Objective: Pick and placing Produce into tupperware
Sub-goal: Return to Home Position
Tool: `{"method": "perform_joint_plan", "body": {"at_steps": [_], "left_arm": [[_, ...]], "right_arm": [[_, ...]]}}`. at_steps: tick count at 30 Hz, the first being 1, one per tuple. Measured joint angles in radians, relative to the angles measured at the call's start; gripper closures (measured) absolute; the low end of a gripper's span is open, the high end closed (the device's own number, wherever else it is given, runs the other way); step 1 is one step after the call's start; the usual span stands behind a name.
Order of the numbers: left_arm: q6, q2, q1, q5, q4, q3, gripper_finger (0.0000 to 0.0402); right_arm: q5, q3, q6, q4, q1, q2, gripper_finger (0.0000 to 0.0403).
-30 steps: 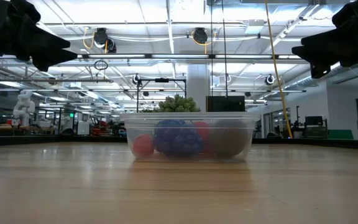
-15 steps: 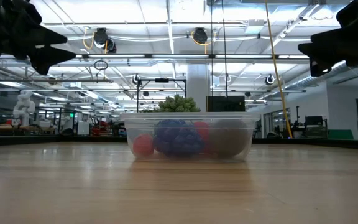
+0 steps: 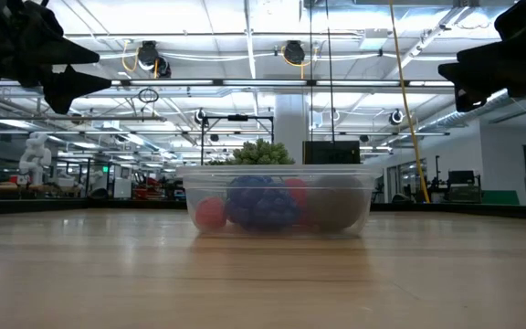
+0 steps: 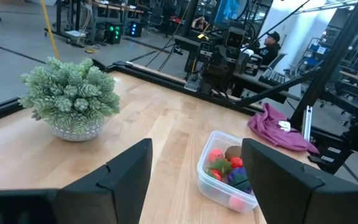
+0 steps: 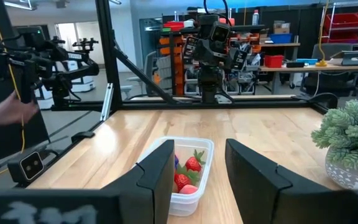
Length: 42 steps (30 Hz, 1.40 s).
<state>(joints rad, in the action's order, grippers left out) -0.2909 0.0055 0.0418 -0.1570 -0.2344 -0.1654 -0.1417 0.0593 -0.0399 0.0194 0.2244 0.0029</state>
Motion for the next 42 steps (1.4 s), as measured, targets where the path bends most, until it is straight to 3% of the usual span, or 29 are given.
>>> {"method": "perform_joint_plan", "body": {"at_steps": [13,42], "left_arm": [[-0.001,0.000,0.000,0.000,0.000,0.000,0.0149],[-0.002,0.001,0.000,-0.001,0.000,0.000,0.0149]], "right_arm": [[-0.008,-0.002,0.000,-0.129,0.000,0.000,0.0271],[-0.003,-0.001,0.000,-0.141,0.000,0.000,0.0271]]}}
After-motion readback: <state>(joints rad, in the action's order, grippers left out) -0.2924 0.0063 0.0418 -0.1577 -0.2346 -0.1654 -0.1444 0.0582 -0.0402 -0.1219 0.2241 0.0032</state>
